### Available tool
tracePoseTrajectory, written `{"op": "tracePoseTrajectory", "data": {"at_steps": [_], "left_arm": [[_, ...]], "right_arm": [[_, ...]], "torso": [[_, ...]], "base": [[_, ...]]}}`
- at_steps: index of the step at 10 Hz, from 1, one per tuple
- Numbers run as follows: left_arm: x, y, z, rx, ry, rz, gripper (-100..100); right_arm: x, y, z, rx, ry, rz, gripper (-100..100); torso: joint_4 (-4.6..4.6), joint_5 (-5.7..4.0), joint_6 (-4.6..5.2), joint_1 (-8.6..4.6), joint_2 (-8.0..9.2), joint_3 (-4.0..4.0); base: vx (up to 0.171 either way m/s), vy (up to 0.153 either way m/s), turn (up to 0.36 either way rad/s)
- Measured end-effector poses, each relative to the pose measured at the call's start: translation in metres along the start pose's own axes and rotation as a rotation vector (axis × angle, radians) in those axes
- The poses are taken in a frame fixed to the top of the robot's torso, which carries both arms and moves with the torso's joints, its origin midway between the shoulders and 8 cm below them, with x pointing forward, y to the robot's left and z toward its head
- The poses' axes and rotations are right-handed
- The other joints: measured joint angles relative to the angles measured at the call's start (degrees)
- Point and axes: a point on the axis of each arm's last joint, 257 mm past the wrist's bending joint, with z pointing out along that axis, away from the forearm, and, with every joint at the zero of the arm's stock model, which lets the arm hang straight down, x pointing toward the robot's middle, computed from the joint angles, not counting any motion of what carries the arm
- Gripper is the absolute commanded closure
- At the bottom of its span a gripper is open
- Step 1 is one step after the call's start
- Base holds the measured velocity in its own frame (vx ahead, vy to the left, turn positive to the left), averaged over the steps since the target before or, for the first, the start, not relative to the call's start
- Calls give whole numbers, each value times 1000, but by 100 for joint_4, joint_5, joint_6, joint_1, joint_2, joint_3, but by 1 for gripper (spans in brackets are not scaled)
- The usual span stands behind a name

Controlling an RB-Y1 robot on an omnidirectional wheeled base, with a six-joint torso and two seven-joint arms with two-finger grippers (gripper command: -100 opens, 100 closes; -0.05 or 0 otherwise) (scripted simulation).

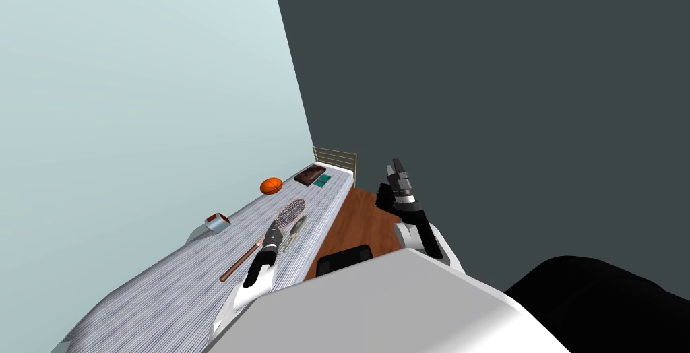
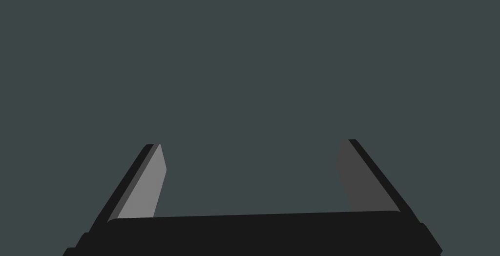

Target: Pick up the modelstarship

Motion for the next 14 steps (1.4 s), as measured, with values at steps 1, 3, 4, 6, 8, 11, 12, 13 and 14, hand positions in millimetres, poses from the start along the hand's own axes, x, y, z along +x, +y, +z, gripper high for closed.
{"op": "tracePoseTrajectory", "data": {"at_steps": [1,3,4,6,8,11,12,13,14], "left_arm": [[-7,7,2,-20,-15,-8,-100],[-22,27,4,-72,-46,-25,-100],[-28,41,3,-101,-61,-34,-100],[-51,57,3,-162,-108,-62,-100],[-68,78,0,-213,-146,-86,-100],[-84,101,-7,-274,-187,-111,-100],[-90,111,-11,-296,-202,-120,-100],[-99,115,-12,-315,-222,-134,-100],[-104,124,-14,-339,-238,-145,-100]], "right_arm": [[0,0,0,0,0,0,0],[0,0,0,0,0,0,0],[0,0,0,0,0,0,0],[0,0,0,0,0,0,0],[0,0,0,0,0,0,0],[0,0,0,0,0,0,0],[0,0,0,0,0,0,0],[0,0,0,0,0,0,0],[0,0,0,0,0,0,0]], "torso": [[0,-1,1,-5,-6,-2],[-1,-1,1,-5,-7,-4],[-1,0,0,-3,-6,-3],[-3,-3,1,-13,-20,-10],[-3,-3,0,-12,-14,-8],[1,1,1,5,0,1],[0,1,-1,3,1,0],[0,-1,1,-2,-7,-3],[-1,0,0,-1,-6,-3]], "base": [[45,-43,-13],[46,-40,-17],[53,-56,-19],[85,-63,-19],[53,-48,-14],[26,-16,-11],[54,-41,-17],[47,-34,-6],[48,-23,-19]]}}
